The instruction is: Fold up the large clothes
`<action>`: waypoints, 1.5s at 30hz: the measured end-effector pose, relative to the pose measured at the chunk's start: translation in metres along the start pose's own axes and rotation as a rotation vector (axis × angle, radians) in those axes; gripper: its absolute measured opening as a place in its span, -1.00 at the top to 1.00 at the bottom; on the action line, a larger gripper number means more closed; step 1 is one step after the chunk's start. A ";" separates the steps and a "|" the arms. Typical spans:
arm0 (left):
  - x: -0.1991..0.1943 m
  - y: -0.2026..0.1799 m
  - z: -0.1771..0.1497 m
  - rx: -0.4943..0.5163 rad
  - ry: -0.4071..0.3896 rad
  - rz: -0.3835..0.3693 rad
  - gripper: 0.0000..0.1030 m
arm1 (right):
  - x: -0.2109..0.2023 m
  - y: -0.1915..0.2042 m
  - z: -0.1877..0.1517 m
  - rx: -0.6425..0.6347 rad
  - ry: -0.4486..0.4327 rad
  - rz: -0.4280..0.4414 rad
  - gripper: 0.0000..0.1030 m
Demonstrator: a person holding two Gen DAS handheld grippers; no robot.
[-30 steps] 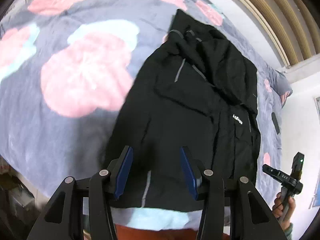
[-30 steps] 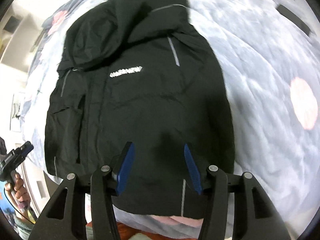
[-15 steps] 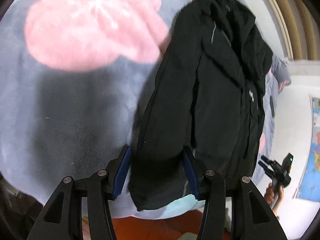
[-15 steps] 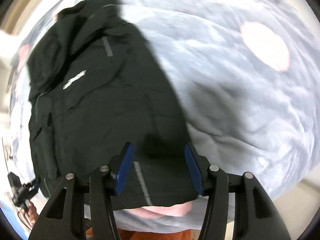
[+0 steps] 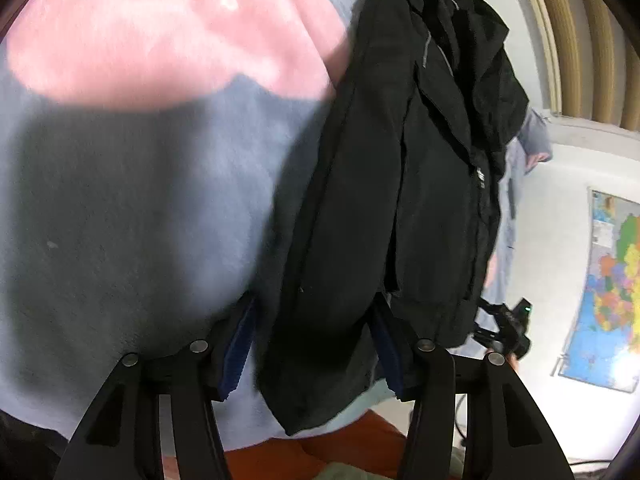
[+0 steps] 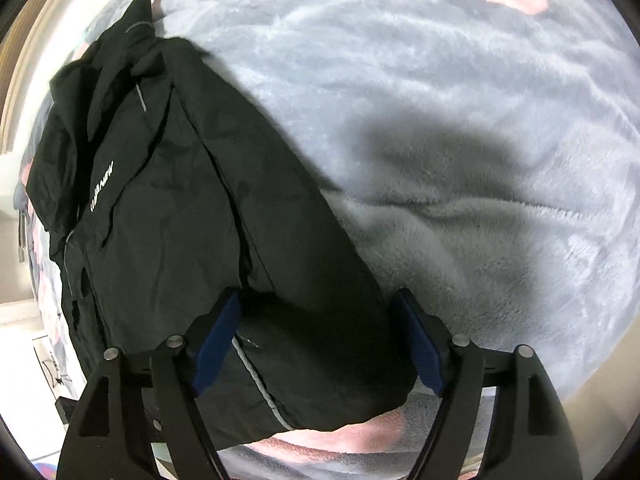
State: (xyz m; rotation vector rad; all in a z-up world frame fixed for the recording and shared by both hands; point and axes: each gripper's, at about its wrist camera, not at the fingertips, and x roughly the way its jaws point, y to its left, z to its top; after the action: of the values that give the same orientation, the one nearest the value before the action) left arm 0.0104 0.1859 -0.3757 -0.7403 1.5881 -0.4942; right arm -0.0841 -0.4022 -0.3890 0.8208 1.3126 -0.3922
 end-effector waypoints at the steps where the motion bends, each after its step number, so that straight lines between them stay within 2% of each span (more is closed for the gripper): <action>1: 0.003 -0.001 -0.002 0.004 0.017 -0.029 -0.11 | 0.001 0.002 -0.001 -0.017 0.008 -0.006 -0.56; 2: 0.005 -0.003 -0.006 0.010 0.030 -0.047 -0.12 | 0.001 0.003 0.000 -0.027 0.013 -0.006 -0.56; 5: 0.005 -0.017 -0.016 0.057 0.002 -0.012 -0.11 | 0.003 0.004 0.000 -0.039 0.055 0.047 -0.52; 7: 0.004 -0.020 -0.018 0.053 -0.011 -0.039 -0.10 | 0.001 0.004 -0.001 -0.060 0.085 0.096 -0.17; 9: 0.006 -0.021 -0.017 0.031 -0.013 -0.078 -0.10 | -0.004 0.013 -0.006 -0.133 0.118 0.138 -0.05; 12: 0.015 -0.026 -0.013 0.014 -0.002 -0.101 -0.10 | -0.004 0.029 -0.012 -0.241 0.139 0.102 -0.05; 15: 0.026 -0.036 -0.009 0.014 0.013 -0.071 -0.10 | 0.008 0.033 -0.008 -0.277 0.177 0.055 -0.05; 17: 0.030 -0.043 -0.009 0.023 0.014 -0.037 -0.10 | 0.005 0.030 -0.007 -0.291 0.185 0.055 -0.05; 22: 0.038 -0.052 -0.007 0.005 0.014 -0.008 -0.10 | -0.013 0.032 0.000 -0.368 0.177 0.064 -0.07; 25: 0.040 -0.053 -0.004 -0.014 0.005 0.002 -0.10 | 0.003 0.028 0.010 -0.355 0.217 0.064 -0.09; 26: 0.039 -0.057 -0.003 -0.016 -0.013 0.014 -0.06 | 0.006 0.026 0.013 -0.345 0.224 0.073 -0.09; 27: 0.038 -0.060 -0.003 -0.016 -0.026 0.019 0.27 | 0.011 0.024 0.016 -0.330 0.226 0.089 -0.08; 29: 0.030 -0.073 -0.002 -0.001 -0.061 -0.011 0.64 | 0.014 0.027 0.019 -0.307 0.226 0.113 0.04; 30: 0.021 -0.083 0.000 0.004 -0.090 -0.039 0.67 | 0.008 0.033 0.020 -0.317 0.216 0.143 0.43; 31: 0.015 -0.089 0.001 0.012 -0.107 -0.056 0.68 | -0.003 0.041 0.020 -0.339 0.198 0.162 0.55; 35: -0.018 -0.139 0.016 0.097 -0.198 -0.100 0.70 | -0.048 0.070 0.030 -0.423 0.118 0.218 0.62; 39: -0.055 -0.186 0.056 0.166 -0.305 -0.159 0.70 | -0.093 0.110 0.059 -0.485 0.040 0.275 0.62; 43: -0.078 -0.216 0.101 0.184 -0.405 -0.178 0.69 | -0.128 0.157 0.099 -0.519 -0.065 0.347 0.62; 45: -0.084 -0.225 0.129 0.183 -0.440 -0.180 0.67 | -0.143 0.176 0.129 -0.517 -0.113 0.388 0.62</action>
State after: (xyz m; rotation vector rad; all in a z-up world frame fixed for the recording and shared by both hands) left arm 0.1809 0.1000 -0.1807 -0.7926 1.0583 -0.5555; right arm 0.0898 -0.4047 -0.1947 0.5835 1.0494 0.2032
